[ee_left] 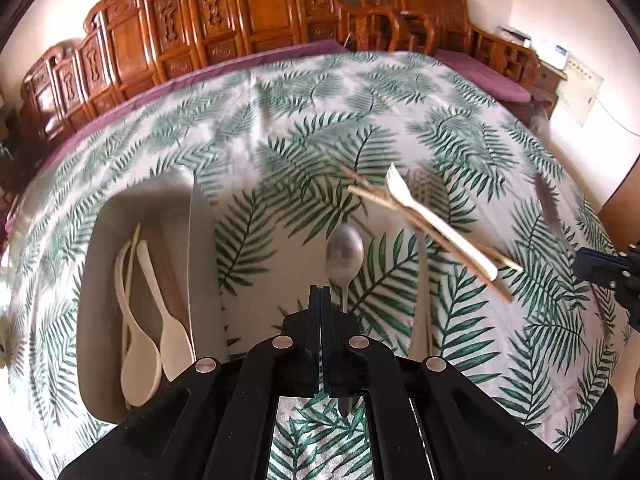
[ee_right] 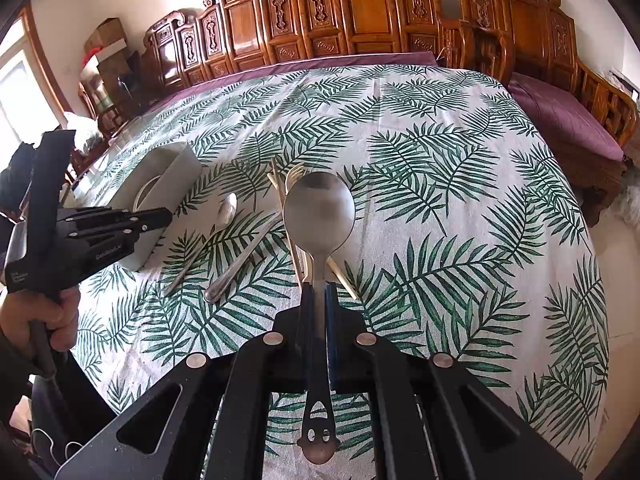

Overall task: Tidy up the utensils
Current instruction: 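Grasp another metal spoon with the left tool while the right tool holds its spoon, then lower the left tool's metal spoon into the grey tray and open it while the right tool carries its spoon, then lower the metal spoon into the grey tray and open the right tool, then grasp a white plastic fork from the pile with the right tool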

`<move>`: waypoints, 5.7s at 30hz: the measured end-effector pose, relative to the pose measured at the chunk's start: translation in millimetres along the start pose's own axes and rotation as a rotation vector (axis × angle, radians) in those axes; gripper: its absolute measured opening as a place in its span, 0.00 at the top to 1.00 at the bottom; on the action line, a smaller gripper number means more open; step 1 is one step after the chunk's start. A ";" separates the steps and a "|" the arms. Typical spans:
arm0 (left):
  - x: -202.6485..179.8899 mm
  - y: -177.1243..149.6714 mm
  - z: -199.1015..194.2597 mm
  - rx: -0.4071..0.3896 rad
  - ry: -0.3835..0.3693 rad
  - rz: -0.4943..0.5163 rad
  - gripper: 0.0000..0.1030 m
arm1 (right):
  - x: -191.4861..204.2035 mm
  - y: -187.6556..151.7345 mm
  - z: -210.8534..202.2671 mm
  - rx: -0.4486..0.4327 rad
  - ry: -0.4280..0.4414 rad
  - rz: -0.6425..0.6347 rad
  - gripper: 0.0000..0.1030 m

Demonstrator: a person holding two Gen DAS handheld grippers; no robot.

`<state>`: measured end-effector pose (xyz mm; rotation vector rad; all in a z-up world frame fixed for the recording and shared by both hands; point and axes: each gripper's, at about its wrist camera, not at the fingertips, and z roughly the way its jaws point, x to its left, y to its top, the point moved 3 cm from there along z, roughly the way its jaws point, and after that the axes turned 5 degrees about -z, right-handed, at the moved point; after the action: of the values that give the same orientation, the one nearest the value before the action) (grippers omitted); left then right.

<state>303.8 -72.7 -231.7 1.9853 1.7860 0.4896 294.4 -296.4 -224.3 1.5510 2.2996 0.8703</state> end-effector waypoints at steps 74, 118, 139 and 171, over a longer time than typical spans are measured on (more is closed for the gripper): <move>171.2 5.0 -49.3 -0.139 0.014 -0.116 0.91 | 200.8 98.0 67.6 0.023 0.092 -0.219 0.93; 226.1 -7.8 -92.7 -0.235 0.081 -0.180 0.59 | 248.3 147.4 139.7 0.053 0.179 -0.121 0.90; 147.2 -15.6 -98.7 -0.228 -0.005 -0.058 0.59 | 77.3 86.0 38.8 -0.031 -0.019 -0.110 0.90; 27.9 -26.5 -55.9 -0.179 -0.150 0.033 0.23 | 25.7 71.3 121.5 0.121 -0.047 -0.119 0.88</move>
<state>255.3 -38.5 -198.9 1.8788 1.5651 0.4800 398.8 -212.9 -275.5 1.4461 2.4221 0.6702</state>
